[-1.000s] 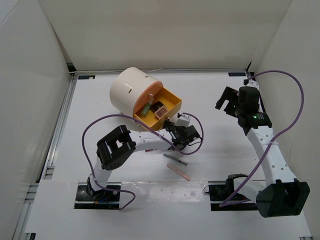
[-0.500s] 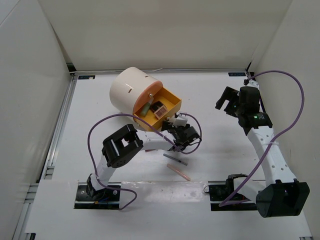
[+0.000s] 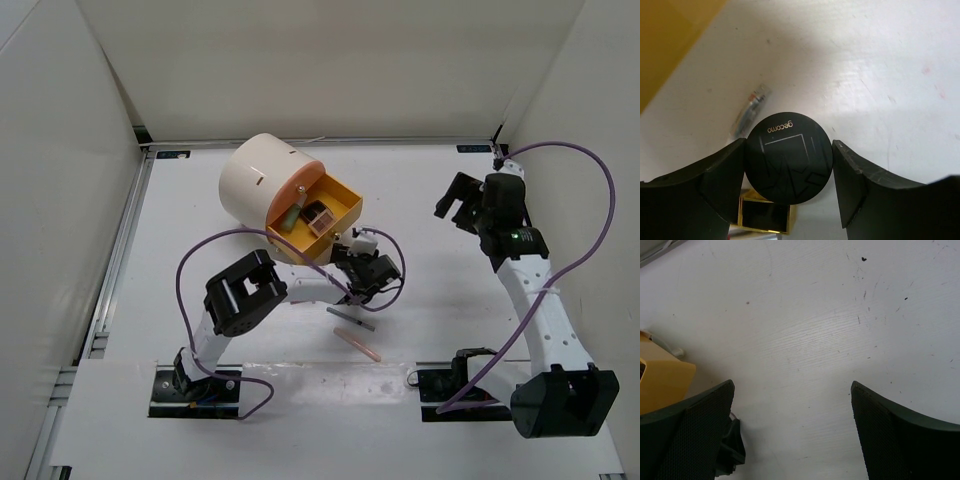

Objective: Organize the makeup

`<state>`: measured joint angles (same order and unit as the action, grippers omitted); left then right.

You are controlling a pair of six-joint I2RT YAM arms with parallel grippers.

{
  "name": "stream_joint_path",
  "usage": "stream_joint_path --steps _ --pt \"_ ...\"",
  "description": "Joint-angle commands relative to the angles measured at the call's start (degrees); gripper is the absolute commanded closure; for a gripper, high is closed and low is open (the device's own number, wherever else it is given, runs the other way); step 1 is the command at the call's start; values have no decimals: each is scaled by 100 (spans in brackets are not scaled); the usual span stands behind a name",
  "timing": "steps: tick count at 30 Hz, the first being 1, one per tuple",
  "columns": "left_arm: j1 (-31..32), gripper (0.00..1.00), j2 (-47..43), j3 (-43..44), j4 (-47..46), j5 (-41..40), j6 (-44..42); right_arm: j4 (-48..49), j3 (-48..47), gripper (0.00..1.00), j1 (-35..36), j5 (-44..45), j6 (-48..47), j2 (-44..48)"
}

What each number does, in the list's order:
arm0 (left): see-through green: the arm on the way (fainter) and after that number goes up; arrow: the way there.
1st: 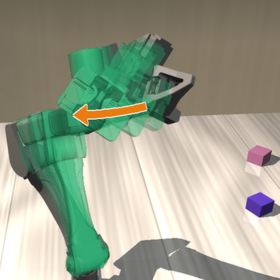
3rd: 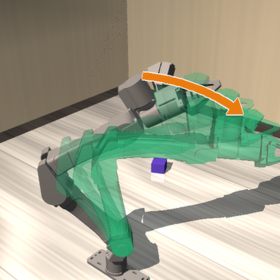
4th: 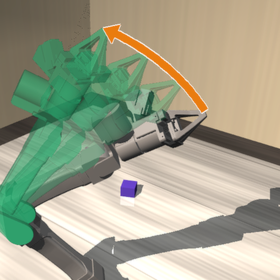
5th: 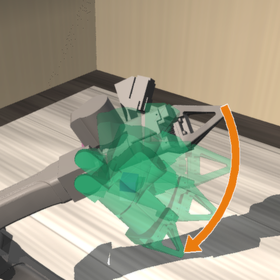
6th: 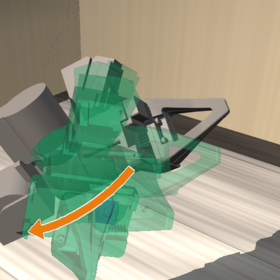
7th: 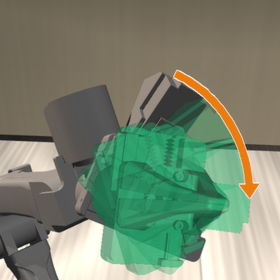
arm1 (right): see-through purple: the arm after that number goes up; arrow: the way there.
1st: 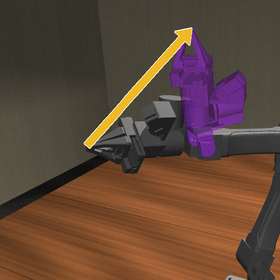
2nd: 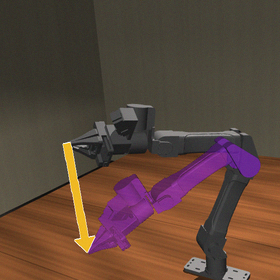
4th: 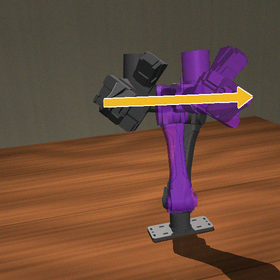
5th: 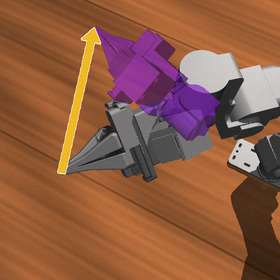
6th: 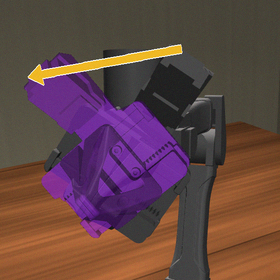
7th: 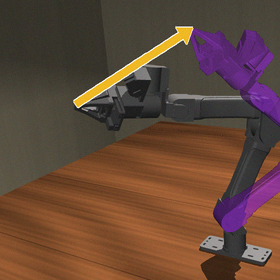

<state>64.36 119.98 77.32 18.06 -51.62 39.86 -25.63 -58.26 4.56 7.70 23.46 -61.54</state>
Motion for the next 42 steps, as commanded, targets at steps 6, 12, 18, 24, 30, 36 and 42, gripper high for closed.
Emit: stream_joint_path --steps 6,12,18,24,30,36,42 --pt "385 57 -1483 248 -731 413 -1681 190 -45 1 -174 21 44 195" --pt "192 57 -2435 214 -1244 591 -2421 242 -54 1 -315 -102 9 125" --pt "-564 56 -2875 90 -1358 670 -2457 243 -80 1 -385 -313 -26 19" --pt "-1109 41 -2823 29 -1033 951 -2106 207 -185 1 -385 -524 -96 -139" --pt "-1303 35 -2735 -33 -787 1215 -1920 31 -274 1 -385 -542 -184 -192" --pt "-1338 17 -2647 55 -489 1364 -1780 31 -291 1 -385 -630 -237 -87" --pt "-1329 2 -2787 292 -313 1321 -1885 -38 -273 1 -315 -1464 -483 89"
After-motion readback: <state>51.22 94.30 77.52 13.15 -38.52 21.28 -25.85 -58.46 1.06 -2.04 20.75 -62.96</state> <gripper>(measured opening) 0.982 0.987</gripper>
